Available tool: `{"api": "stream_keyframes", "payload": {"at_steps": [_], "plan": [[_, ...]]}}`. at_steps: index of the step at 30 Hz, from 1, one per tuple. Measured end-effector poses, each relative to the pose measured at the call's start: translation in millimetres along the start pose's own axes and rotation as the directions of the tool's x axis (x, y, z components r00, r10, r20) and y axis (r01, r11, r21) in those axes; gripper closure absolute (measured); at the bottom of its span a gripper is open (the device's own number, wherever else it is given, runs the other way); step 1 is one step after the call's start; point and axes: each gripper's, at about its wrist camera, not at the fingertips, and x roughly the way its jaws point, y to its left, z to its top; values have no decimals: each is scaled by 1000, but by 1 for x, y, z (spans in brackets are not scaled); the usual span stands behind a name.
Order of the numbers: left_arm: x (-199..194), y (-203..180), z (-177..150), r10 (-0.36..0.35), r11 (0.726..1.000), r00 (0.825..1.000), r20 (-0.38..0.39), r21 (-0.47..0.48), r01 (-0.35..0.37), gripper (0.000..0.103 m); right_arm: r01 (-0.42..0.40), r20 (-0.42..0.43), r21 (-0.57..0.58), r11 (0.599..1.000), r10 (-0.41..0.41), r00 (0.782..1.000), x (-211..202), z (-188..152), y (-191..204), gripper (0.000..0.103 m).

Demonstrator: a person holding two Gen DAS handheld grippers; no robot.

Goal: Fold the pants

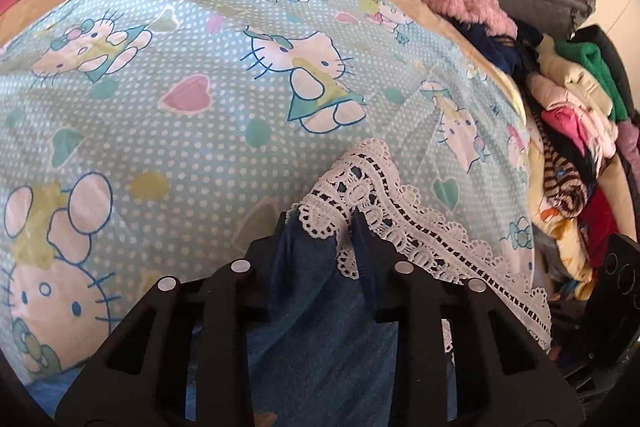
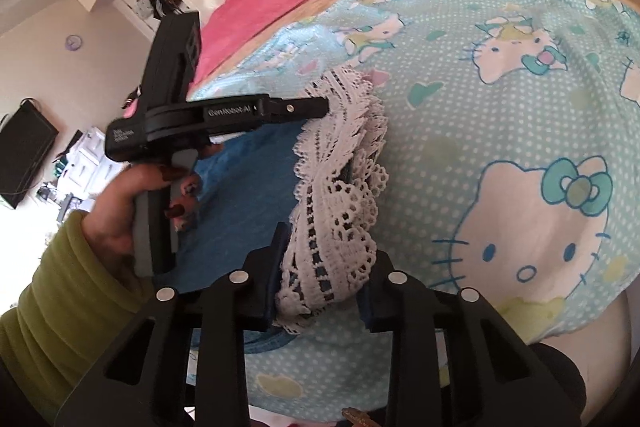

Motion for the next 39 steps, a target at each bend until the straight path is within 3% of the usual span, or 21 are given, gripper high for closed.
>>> {"api": "stream_keyframes", "payload": {"at_steps": [6,12,17,20,22,24,27,30,32,35,36,39], "plan": [[-22,3,-8,-60,997,996,65,-38,62,88,-63,69,-73,995,68,995,-12,-1,17,76],[-67,5,-19,-83,996,985,153,-31,89,89,-105,121,-227,968,135,983,-26,-8,63,77],[-108,24,-35,-71,993,972,226,-74,89,89,-132,91,-364,922,176,980,-18,-9,119,77],[-128,38,-50,-37,991,968,248,-116,67,89,-143,29,-422,895,172,985,5,-13,148,77],[-142,53,-67,-11,983,968,250,-176,57,83,-111,-11,-454,884,119,993,23,-21,161,77],[-156,66,-89,34,974,968,248,-227,24,62,-78,-42,-484,871,66,997,41,-30,170,77],[-179,86,-122,62,957,961,269,-290,20,57,-34,-48,-537,843,9,999,52,-43,178,77],[-200,101,-153,93,941,945,313,-339,20,46,0,-45,-612,791,-35,998,60,-51,193,77],[-210,106,-168,126,929,939,321,-370,2,43,-2,-63,-667,745,-55,996,67,-59,208,77],[-224,103,-181,165,929,926,340,-369,-30,33,-9,-113,-751,660,-115,987,85,-77,223,70],[-227,102,-183,174,929,924,342,-367,-39,31,-18,-124,-769,639,-122,985,87,-82,225,64],[-230,92,-193,156,936,923,352,-352,-24,27,-105,-190,-760,642,-65,980,78,-90,223,51]]}}
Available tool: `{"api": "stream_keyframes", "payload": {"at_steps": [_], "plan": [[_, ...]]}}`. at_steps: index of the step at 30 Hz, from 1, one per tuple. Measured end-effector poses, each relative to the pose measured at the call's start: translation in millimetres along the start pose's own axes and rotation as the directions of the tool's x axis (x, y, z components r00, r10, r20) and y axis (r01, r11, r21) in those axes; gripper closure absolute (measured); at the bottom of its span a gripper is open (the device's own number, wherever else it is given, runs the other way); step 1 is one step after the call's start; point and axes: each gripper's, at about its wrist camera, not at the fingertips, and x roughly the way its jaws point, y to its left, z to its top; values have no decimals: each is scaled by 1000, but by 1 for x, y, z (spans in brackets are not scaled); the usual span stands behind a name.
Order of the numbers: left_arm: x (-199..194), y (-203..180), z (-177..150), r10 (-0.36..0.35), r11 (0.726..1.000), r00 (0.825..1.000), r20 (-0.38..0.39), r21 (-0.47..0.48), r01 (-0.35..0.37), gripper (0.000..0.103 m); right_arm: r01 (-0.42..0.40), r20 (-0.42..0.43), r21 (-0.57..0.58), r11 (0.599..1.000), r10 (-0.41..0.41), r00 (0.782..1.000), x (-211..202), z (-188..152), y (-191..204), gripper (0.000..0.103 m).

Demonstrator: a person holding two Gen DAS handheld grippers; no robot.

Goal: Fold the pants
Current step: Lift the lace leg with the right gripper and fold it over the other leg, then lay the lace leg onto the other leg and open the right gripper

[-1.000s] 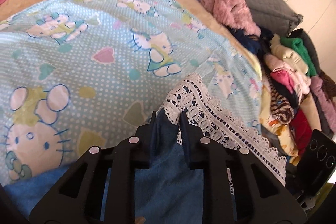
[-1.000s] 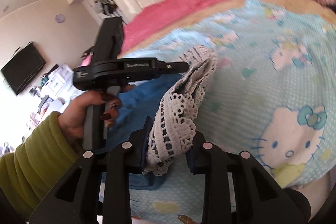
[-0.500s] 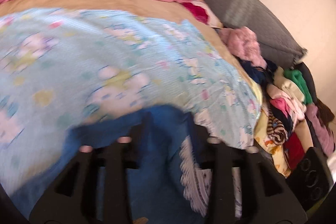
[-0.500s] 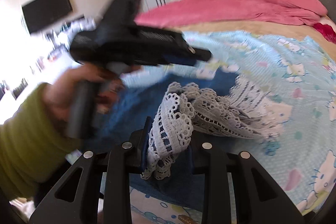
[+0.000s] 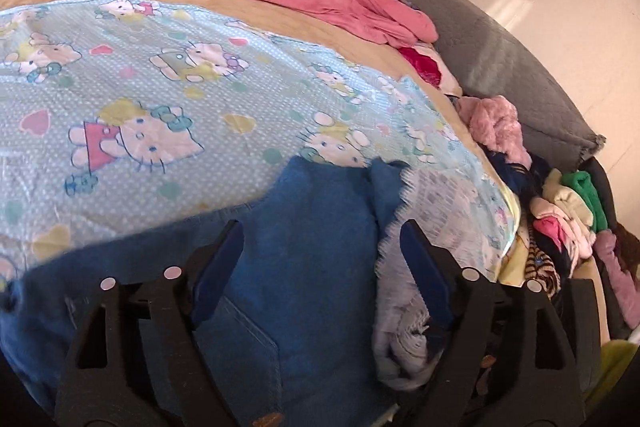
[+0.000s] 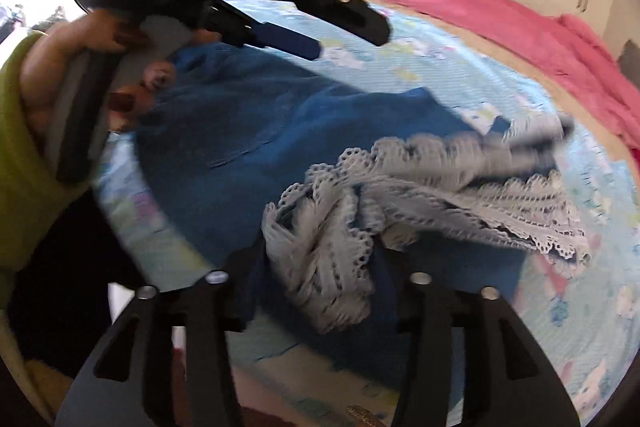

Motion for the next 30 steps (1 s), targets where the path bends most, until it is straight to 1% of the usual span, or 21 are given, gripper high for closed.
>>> {"api": "stream_keyframes", "payload": {"at_steps": [4,5,6,8,10,11,12,13,15,16,17,18,19,20,23,25,26,27,28,29,30], "plan": [[-1,-10,-23,-40,999,999,-29,9,41,23,-73,55,104,992,68,996,-34,-12,-21,44],[1,-13,-30,-49,999,998,-42,9,49,23,-74,87,157,985,61,994,-46,-16,-35,41],[3,-14,-35,-55,998,997,-54,3,55,22,-67,109,197,978,46,993,-54,-18,-46,35],[10,-17,-45,-71,997,993,-91,-2,71,22,-29,148,345,938,-24,989,-70,-26,-83,29],[18,-19,-53,-45,999,992,-119,-1,45,20,30,100,533,846,-98,990,-69,-34,-135,27],[23,-21,-58,-40,999,990,-137,-3,40,19,23,86,599,800,-93,992,-66,-37,-153,26],[26,-23,-61,-39,999,989,-145,-4,39,19,-4,88,644,765,-69,994,-63,-41,-167,25],[28,-26,-65,-31,999,989,-147,2,32,18,-59,94,693,718,-9,996,-55,-46,-184,23],[29,-32,-69,-13,999,989,-149,31,18,17,-82,66,745,662,49,997,-39,-48,-199,22],[29,-34,-70,-8,999,989,-150,40,14,17,-111,63,764,635,98,993,-28,-47,-207,25],[29,-35,-70,-5,999,989,-148,45,12,17,-137,65,777,614,138,988,-22,-46,-210,35],[29,-34,-71,-5,999,989,-148,45,11,17,-151,65,788,597,163,985,-18,-43,-211,72],[28,-33,-71,-6,999,989,-148,43,13,17,-183,81,788,588,195,977,-16,-35,-209,84],[28,-33,-72,-8,999,989,-147,44,14,17,-215,110,774,595,208,972,-19,-22,-203,84],[27,-34,-73,-6,999,989,-148,50,14,17,-249,154,698,672,199,968,-30,26,-183,85],[27,-35,-75,-6,999,988,-152,47,13,17,-256,149,655,711,210,966,-27,60,-170,84],[26,-36,-75,-8,999,988,-153,45,15,17,-234,127,629,741,199,972,-14,83,-164,83],[26,-36,-74,-10,999,988,-154,43,16,17,-221,111,613,758,194,975,-8,93,-161,77],[25,-37,-75,-12,999,988,-157,40,18,17,-210,81,581,786,201,976,6,108,-155,61],[24,-38,-76,-17,999,988,-156,36,23,17,-193,54,556,809,197,979,18,119,-150,53],[23,-38,-79,-25,999,987,-157,30,30,17,-167,39,538,826,174,984,23,125,-146,49]]}}
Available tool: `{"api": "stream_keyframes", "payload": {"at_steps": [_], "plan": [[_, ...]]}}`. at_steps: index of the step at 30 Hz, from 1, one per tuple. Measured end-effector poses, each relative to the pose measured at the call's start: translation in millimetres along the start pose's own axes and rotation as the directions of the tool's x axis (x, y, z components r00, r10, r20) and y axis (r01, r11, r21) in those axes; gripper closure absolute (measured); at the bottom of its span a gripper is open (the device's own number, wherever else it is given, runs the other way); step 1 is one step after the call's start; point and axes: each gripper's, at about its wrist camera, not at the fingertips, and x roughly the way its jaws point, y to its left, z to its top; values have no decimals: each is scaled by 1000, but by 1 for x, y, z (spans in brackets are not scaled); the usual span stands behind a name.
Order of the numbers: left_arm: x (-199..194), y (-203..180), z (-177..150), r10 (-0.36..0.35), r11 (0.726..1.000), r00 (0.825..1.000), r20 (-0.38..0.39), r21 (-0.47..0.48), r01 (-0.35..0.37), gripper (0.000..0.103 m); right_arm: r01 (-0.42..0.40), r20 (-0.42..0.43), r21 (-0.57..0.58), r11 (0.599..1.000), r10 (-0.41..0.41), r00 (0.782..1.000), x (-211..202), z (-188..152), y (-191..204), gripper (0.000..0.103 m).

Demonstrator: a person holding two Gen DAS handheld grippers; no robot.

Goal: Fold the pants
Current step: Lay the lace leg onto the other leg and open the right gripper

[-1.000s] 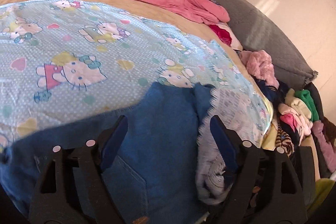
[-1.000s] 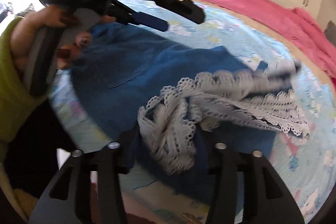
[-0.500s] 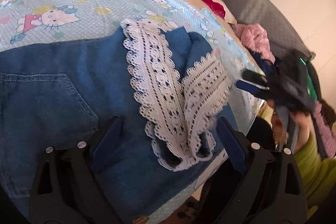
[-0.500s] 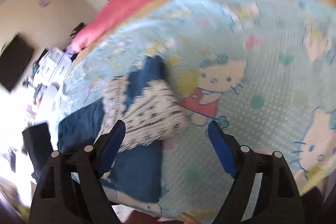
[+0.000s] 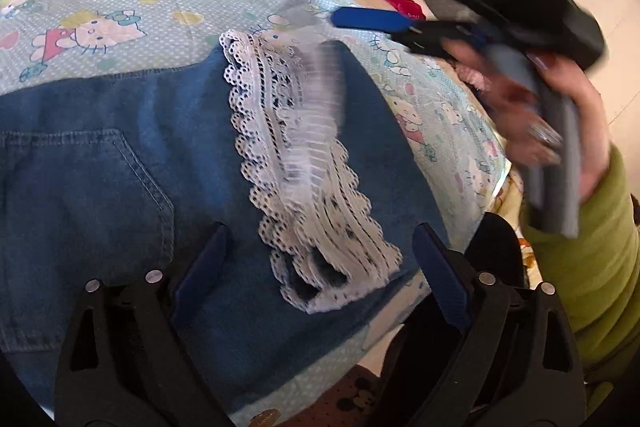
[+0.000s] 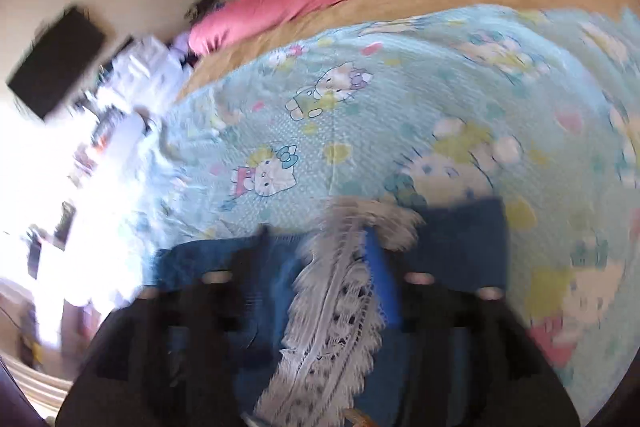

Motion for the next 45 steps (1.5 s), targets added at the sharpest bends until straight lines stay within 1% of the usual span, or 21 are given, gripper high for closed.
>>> {"api": "stream_keyframes", "payload": {"at_steps": [2,3,5,8,9,10,11,12,16,18,19,21,23,24,25,27,30,33,36,41,45], "plan": [[-2,-1,-6,-10,1000,1000,0,-2,10,17,81,34,-87,993,-78,996,8,8,14,49],[-3,-3,-10,-22,1000,1000,-2,-5,22,17,102,51,-120,988,-97,994,9,7,16,49],[-4,-4,-13,-38,999,999,-3,-7,38,17,191,66,-211,959,-181,981,12,1,24,49],[-4,-4,-13,-51,999,999,7,-15,51,18,290,10,-338,895,-305,952,31,-14,33,49],[-4,-4,-13,-53,998,998,12,-23,54,21,296,-5,-357,886,-319,948,37,-19,34,49],[-4,-3,-14,-56,998,998,16,-27,57,26,293,-23,-375,880,-324,946,45,-22,38,49],[-3,-2,-14,-62,997,998,16,-33,63,40,292,-36,-382,877,-330,943,52,-23,41,50],[-2,0,-15,-58,997,998,15,-47,58,47,300,-46,-382,874,-342,939,57,-24,41,50],[2,1,-16,-46,997,999,9,-55,46,48,387,-56,-354,851,-432,900,85,-21,37,49],[2,0,-16,-41,998,999,13,-52,42,50,409,-63,-350,843,-456,888,94,-21,33,50],[4,0,-16,-39,998,999,15,-49,39,52,416,-62,-343,842,-462,885,98,-22,28,55],[7,-2,-13,-51,998,998,29,-40,52,66,410,-61,-338,847,-455,888,98,-22,24,65],[9,-6,-13,-58,998,998,36,-31,59,75,389,-51,-323,863,-426,903,92,-23,19,73],[8,-7,-14,-56,998,998,36,-20,57,75,380,-46,-311,871,-413,910,87,-23,17,78],[9,-10,-13,-54,998,998,38,-11,55,76,357,-33,-296,886,-383,923,80,-23,15,80],[9,-13,-12,-64,998,997,40,-4,64,77,331,-11,-280,901,-348,937,67,-24,16,82],[7,-19,-11,-68,998,997,48,-3,68,77,285,20,-262,922,-290,957,48,-22,23,82],[-3,-27,-11,-56,998,996,71,13,55,77,238,18,-261,935,-242,970,42,-17,32,82],[-10,-26,-18,-31,1000,996,81,6,30,77,234,0,-280,931,-244,970,52,-17,39,82],[-15,-19,-27,1,1000,998,62,-26,0,77,239,-33,-302,923,-261,965,80,-24,48,82],[-17,-13,-29,5,1000,999,46,-27,-3,77,197,-64,-314,929,-228,972,90,-29,48,64]]}}
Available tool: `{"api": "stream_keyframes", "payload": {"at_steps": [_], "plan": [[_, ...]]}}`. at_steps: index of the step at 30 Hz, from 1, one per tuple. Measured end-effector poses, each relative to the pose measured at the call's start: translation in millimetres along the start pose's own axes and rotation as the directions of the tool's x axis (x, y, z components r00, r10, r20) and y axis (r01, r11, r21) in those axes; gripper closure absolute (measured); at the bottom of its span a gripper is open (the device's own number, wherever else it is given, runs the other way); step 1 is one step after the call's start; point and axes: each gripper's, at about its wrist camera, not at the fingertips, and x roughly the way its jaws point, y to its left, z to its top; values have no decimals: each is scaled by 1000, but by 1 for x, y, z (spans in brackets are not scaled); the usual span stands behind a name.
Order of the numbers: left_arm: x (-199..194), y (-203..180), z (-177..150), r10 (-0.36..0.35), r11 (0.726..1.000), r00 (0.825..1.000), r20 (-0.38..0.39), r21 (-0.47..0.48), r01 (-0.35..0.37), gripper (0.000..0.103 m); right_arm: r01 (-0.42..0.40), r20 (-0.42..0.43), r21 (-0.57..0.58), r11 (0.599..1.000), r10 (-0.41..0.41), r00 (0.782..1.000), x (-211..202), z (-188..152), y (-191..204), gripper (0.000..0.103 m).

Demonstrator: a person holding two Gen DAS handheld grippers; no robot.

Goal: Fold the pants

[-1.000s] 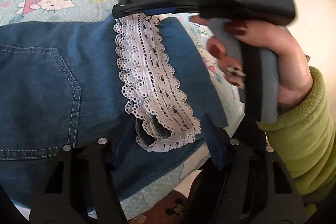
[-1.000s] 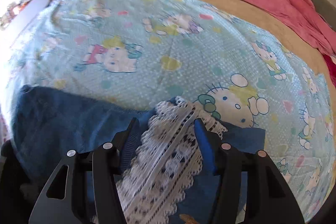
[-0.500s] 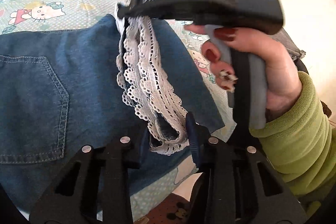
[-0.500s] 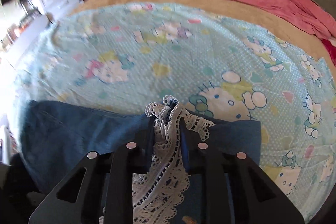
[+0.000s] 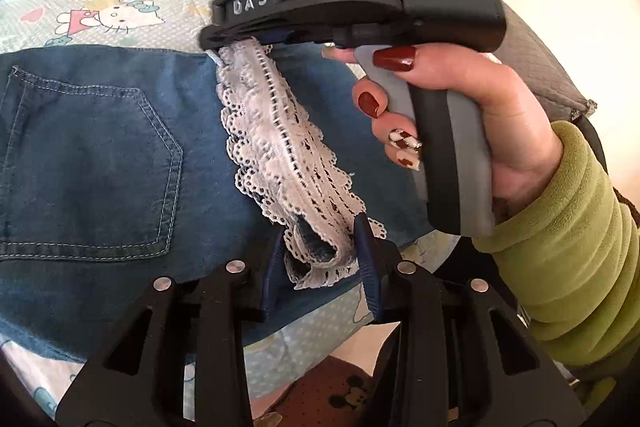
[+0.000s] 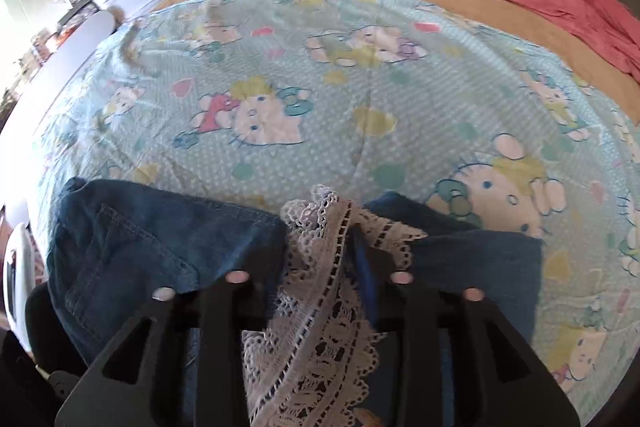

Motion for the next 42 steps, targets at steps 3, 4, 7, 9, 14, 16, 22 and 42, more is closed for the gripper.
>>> {"api": "stream_keyframes", "payload": {"at_steps": [3,4,7,9,14,16,22,42], "plan": [[-6,-1,0,-7,1000,1000,-1,-12,7,72,-61,68,17,998,60,996,-29,-3,-9,52],[-8,0,1,-6,1000,1000,3,-11,6,69,-75,98,27,997,72,993,-40,-5,-13,43],[-22,3,7,13,1000,999,41,5,-13,64,-86,185,38,996,78,980,-83,-22,-32,40],[-35,4,11,30,999,996,79,13,-31,62,-57,203,35,998,49,978,-102,-40,-42,40],[-50,-1,12,58,997,988,140,37,-64,62,13,163,-31,999,-8,987,-119,-108,-47,50],[-43,-13,13,53,996,990,132,66,-62,62,44,138,-72,996,-33,990,-116,-135,-40,58],[-4,-26,8,89,985,994,60,146,-97,62,-24,98,-83,996,33,995,-102,-177,-26,59],[-12,-35,4,181,970,974,138,139,-200,33,-38,211,139,990,8,978,-136,-168,-81,58]]}}
